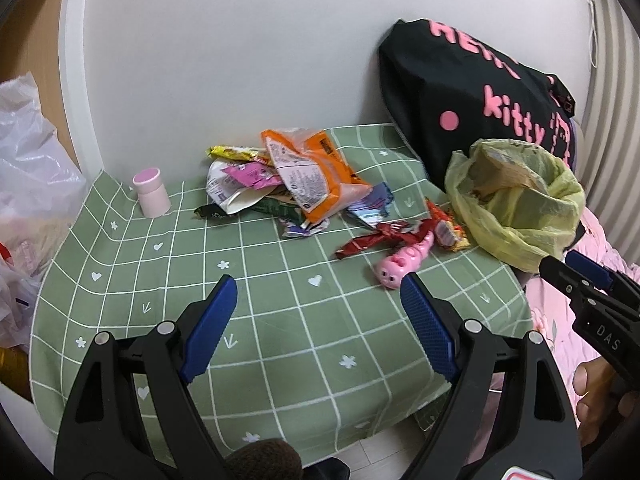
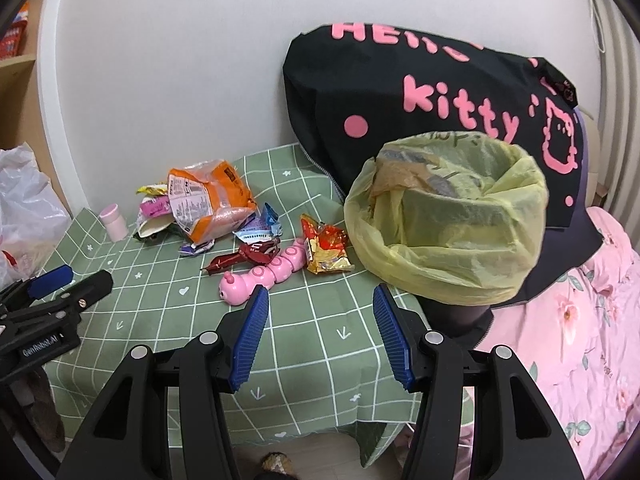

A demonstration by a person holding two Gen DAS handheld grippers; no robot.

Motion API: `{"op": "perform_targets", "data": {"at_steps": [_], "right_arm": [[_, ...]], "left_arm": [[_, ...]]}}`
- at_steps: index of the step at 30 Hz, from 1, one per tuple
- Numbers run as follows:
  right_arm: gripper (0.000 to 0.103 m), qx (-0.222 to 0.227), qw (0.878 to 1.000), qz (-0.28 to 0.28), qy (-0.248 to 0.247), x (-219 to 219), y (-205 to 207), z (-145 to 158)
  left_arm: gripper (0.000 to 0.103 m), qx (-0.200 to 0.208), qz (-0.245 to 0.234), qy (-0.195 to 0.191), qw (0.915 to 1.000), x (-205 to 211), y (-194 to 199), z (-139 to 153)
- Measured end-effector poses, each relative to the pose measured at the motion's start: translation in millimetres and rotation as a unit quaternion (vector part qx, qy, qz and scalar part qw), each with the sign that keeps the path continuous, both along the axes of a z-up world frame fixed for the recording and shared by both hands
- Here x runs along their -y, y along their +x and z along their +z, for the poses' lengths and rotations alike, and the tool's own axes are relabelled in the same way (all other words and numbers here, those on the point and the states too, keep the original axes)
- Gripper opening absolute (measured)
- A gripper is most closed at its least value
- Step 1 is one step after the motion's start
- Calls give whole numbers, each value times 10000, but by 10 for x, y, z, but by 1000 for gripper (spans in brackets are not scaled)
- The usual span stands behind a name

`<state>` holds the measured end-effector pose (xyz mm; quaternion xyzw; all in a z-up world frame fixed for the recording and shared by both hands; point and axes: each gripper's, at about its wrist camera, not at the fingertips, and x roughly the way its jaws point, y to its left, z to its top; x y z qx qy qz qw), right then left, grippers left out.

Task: Collect trash
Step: 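Grasp the red wrapper with the left tool while the right tool grasps the gold snack packet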

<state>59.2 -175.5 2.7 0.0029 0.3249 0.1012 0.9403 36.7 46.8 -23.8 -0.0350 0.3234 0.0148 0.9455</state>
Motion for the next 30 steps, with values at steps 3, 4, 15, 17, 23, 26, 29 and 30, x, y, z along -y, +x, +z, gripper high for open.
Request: {"op": "perform_targets", "data": {"at_steps": [3, 4, 15, 17, 23, 26, 29, 30], "right_arm": [[51, -99, 9999, 34, 22, -57, 165, -93], [51, -130, 9999, 42, 31, -74, 224, -123], [42, -401, 9983, 152, -394, -301, 1143, -498], [38, -534, 9978, 171, -361, -317, 1297, -575], [23, -985, 9943, 228, -335, -371, 1606, -766], [10, -1104, 9936, 164, -148, -325, 1618, -733], [8, -1090, 9939, 129, -104, -263, 1519, -598], [8, -1084, 9940, 100, -96, -239, 1487, -553]], "left_arm": [[80, -67, -32, -114, 9999, -108, 159, -58], [80, -86, -85, -142, 9998, -136, 234, -80], [87, -272, -721, -343, 9964, -333, 1083, -222], [87, -414, -872, -450, 9943, -371, 1244, -269], [87, -852, -1453, -644, 9836, -328, 1603, -410], [87, -923, -1745, -631, 9783, -232, 1681, -428], [85, -1021, -2020, -718, 9714, -141, 1775, -444], [83, -1051, -2099, -756, 9691, -114, 1802, -448]]}}
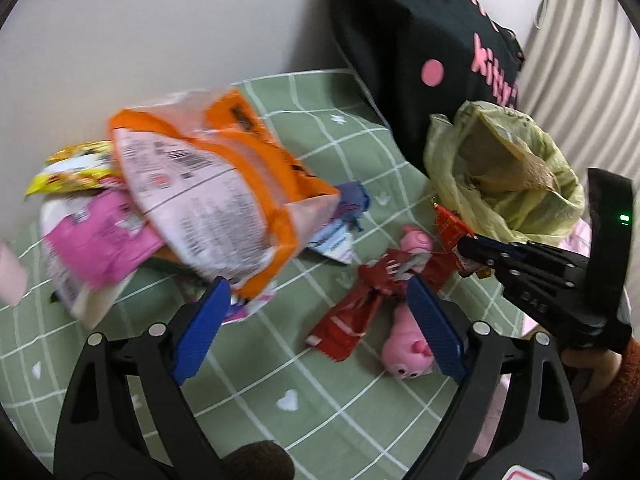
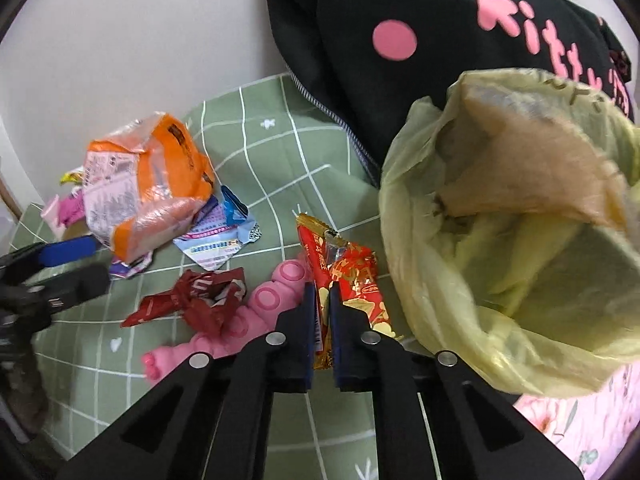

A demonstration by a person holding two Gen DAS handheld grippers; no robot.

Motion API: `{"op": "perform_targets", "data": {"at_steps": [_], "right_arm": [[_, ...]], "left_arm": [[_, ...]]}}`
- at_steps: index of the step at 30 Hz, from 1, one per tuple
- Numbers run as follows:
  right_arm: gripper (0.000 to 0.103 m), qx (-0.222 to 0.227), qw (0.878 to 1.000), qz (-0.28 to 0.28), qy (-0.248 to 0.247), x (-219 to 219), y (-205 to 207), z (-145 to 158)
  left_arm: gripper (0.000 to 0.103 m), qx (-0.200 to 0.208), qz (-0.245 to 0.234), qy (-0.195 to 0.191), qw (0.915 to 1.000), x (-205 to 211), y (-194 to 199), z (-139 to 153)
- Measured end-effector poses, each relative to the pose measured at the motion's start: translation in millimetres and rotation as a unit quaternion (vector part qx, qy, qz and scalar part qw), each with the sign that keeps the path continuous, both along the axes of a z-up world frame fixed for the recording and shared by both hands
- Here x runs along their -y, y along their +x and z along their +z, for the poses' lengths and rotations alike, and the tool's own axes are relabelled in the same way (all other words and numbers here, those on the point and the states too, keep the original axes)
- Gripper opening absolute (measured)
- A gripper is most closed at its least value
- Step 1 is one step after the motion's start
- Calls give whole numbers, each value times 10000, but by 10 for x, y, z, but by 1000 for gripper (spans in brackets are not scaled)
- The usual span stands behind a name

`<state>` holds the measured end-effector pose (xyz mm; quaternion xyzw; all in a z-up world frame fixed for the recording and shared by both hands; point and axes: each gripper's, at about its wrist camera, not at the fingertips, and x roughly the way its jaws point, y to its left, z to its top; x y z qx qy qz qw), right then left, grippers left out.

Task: Collect trash
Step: 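Grasp the red wrapper with the left tool while the right tool grasps the gold snack packet, then carry both wrappers over the yellow bag and release them inside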

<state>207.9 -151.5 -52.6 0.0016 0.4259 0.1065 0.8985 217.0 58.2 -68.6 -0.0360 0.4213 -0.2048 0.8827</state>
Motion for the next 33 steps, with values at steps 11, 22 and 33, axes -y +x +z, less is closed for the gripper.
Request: {"op": "perform_targets", "data": {"at_steps": [11, 22, 33], "right_arm": [[8, 51, 9990, -422, -126, 224, -528, 446], [7, 660, 9970, -239, -316, 356, -672, 932], [7, 1240, 9921, 181, 7, 486, -288, 1260]], "left_arm": [[61, -575, -832, -315, 9944, 385, 326, -174], [25, -825, -776, -578, 9919, 398, 221, -132], [25, 238, -296, -246, 9990, 402, 100, 565]]}}
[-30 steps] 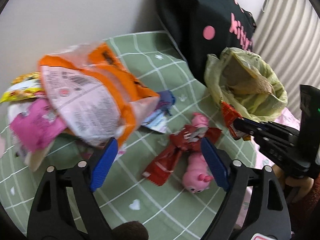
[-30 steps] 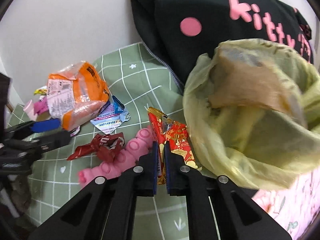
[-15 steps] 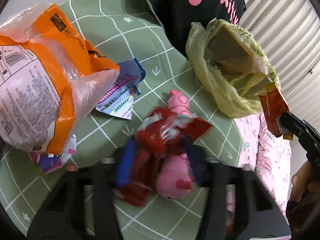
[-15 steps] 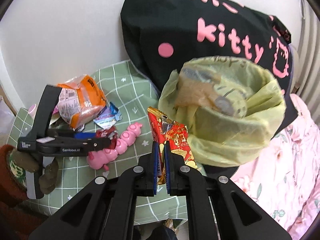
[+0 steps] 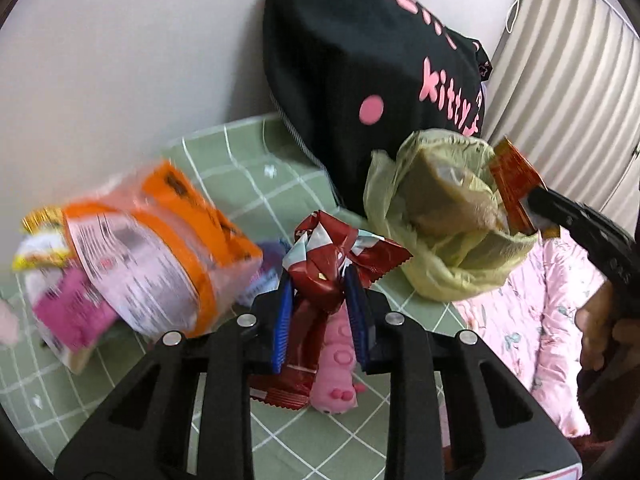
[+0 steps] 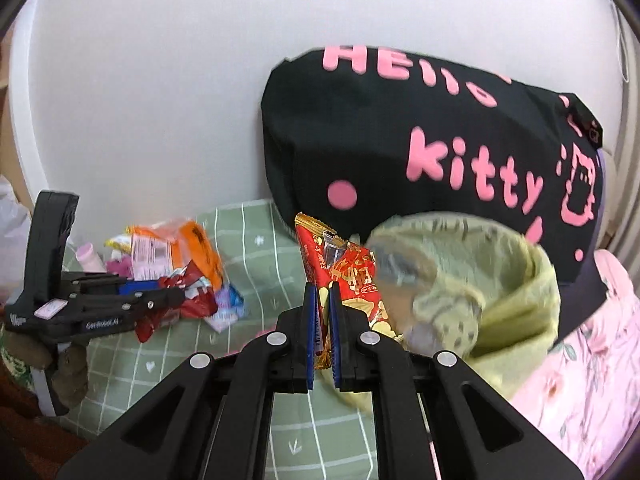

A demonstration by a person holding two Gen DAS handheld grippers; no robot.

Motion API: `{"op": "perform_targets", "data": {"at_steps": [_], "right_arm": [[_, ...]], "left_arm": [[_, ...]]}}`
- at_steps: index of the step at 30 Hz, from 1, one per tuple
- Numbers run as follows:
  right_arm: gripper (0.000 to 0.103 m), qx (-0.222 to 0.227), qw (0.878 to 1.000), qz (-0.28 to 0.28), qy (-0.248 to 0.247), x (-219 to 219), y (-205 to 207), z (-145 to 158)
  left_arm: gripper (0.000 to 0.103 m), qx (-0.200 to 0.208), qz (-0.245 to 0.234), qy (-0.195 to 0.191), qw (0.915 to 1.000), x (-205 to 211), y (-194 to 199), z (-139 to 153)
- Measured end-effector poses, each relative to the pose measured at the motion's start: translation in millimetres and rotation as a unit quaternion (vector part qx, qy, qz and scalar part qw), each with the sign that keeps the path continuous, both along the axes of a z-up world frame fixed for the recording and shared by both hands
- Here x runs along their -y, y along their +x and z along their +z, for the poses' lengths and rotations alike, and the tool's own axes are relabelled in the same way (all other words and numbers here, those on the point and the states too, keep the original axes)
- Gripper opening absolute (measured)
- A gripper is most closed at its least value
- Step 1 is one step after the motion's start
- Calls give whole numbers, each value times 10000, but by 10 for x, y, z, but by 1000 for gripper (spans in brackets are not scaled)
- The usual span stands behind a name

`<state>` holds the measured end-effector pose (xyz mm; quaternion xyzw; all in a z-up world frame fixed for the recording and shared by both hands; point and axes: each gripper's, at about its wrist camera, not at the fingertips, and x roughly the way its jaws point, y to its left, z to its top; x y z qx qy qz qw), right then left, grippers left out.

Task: Collect trash
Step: 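Carry both wrappers over the yellow bag and release them inside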

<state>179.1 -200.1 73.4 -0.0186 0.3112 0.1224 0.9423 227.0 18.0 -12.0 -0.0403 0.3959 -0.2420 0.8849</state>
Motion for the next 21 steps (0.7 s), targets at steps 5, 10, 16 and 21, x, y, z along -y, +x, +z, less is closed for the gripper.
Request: {"op": "perform_targets", "data": {"at_steps": [5, 10, 16, 21], "right_arm": [[8, 347, 9994, -61, -60, 183, 141, 196], [8, 749, 9952, -620, -94, 738, 196, 509], [8, 959, 9862, -1341, -170, 1387, 84, 752], [8, 940, 9802, -1734, -155, 1668, -10, 688]], "left_arm": [[25, 350, -116, -282, 9989, 88, 85, 320], [25, 708, -588, -551, 9942, 495, 326, 767], [25, 642, -1784, -1262, 9737, 1490, 572, 1124], [25, 132, -2494, -1269, 9600, 2402, 749, 857]]}}
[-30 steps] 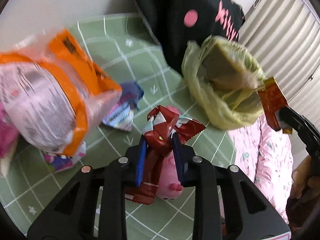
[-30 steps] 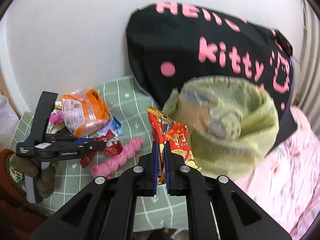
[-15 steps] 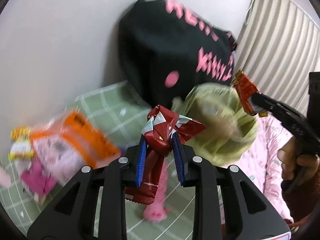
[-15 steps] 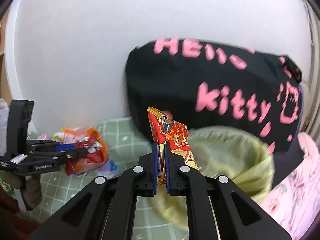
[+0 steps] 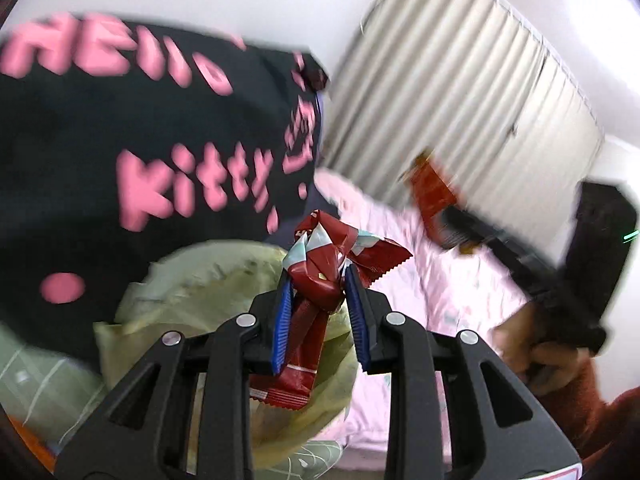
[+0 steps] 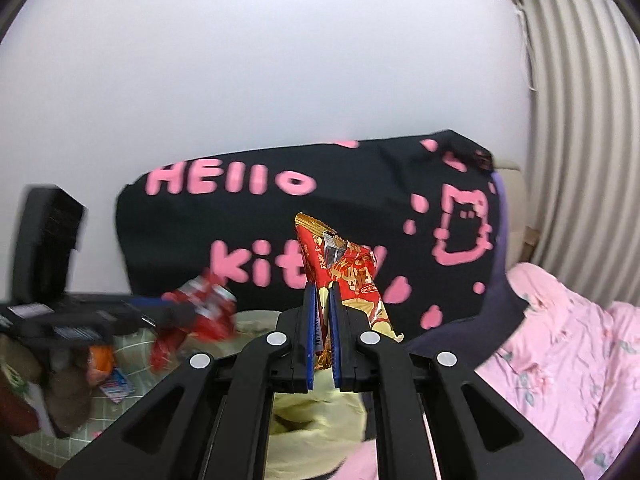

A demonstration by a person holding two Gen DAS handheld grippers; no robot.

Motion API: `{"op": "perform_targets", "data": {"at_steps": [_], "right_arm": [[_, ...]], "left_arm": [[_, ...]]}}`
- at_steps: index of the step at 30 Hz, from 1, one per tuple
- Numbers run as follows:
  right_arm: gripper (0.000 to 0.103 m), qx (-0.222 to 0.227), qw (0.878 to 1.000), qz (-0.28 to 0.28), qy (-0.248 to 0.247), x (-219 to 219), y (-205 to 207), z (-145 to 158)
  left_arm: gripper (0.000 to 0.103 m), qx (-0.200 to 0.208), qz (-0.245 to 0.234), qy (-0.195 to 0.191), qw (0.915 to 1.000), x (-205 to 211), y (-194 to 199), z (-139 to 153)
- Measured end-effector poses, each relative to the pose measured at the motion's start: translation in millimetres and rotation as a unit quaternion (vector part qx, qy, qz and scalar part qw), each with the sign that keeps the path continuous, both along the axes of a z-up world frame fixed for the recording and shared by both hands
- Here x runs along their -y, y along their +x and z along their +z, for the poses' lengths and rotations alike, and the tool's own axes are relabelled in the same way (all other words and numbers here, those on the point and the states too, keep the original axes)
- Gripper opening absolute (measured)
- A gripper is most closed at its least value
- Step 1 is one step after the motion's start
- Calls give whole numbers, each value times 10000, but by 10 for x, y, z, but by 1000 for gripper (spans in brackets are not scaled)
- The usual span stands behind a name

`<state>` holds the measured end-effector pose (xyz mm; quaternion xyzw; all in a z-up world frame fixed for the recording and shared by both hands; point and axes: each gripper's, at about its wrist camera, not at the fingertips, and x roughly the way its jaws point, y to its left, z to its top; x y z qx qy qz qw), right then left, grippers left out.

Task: Collect trash
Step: 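Carry both wrappers over the yellow bag and release them inside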

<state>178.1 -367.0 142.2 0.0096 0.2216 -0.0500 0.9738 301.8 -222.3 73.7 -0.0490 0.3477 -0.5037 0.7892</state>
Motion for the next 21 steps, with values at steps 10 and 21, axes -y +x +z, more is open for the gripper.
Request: {"op": "perform_targets", "data": {"at_steps": [10, 21], "right_arm": [[8, -513, 9944, 495, 777, -90, 339, -480], [8, -1874, 9758, 840, 756, -367, 851, -1300]], "left_arm": [[23, -281, 80, 1700, 9850, 237, 446, -910], [23, -160, 130, 1654, 9860, 67, 429, -833]]}}
